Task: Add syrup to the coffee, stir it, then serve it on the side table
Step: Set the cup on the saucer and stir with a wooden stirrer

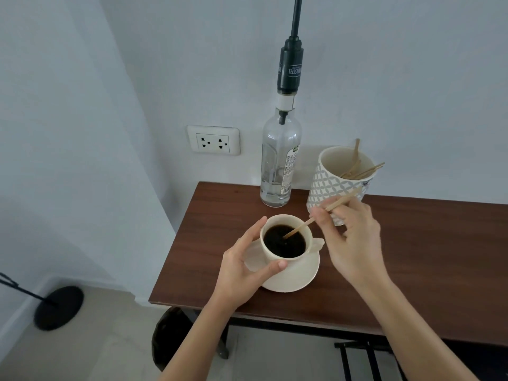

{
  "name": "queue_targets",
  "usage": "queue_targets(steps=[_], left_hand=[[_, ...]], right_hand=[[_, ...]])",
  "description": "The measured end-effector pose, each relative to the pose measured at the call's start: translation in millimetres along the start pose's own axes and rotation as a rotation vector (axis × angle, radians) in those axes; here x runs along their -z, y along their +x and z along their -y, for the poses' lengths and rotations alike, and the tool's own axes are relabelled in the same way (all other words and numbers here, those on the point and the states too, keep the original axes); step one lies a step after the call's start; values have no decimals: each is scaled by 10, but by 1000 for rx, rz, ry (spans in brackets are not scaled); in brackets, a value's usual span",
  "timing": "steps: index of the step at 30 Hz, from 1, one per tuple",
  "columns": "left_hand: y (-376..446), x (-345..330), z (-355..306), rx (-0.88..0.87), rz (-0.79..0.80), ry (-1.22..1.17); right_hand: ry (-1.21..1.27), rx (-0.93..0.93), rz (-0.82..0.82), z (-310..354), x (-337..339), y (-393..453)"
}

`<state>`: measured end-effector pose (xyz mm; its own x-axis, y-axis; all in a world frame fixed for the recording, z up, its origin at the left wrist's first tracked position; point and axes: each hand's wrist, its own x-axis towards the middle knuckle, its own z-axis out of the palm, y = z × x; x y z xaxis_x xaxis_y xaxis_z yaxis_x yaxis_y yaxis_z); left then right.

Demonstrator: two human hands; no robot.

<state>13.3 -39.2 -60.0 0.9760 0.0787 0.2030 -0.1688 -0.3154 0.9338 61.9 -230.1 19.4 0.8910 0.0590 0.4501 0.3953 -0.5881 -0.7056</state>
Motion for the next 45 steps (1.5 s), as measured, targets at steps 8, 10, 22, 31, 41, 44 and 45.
queue_targets(steps=[8, 10, 22, 31, 41, 44, 45], left_hand=[[-25, -2, -13, 10, -15, 39], [-30, -5, -11, 15, -21, 50], [-65, -13, -55, 47, -79, 103], [-79, -7, -114, 87, -86, 79], [-80, -1, -105, 84, -58, 16], [-73, 11, -95, 71, -24, -4], [-70, 27, -92, 81, -6, -12]], right_hand=[[2, 143, -77, -35, 128, -47], [32, 147, -96, -33, 153, -45], [100, 36, 131, -277, -219, -38], [96, 275, -99, 21, 233, -25], [6, 263, -111, 43, 142, -112], [38, 215, -212, 71, 152, -150], [27, 186, -221, 94, 149, -155]])
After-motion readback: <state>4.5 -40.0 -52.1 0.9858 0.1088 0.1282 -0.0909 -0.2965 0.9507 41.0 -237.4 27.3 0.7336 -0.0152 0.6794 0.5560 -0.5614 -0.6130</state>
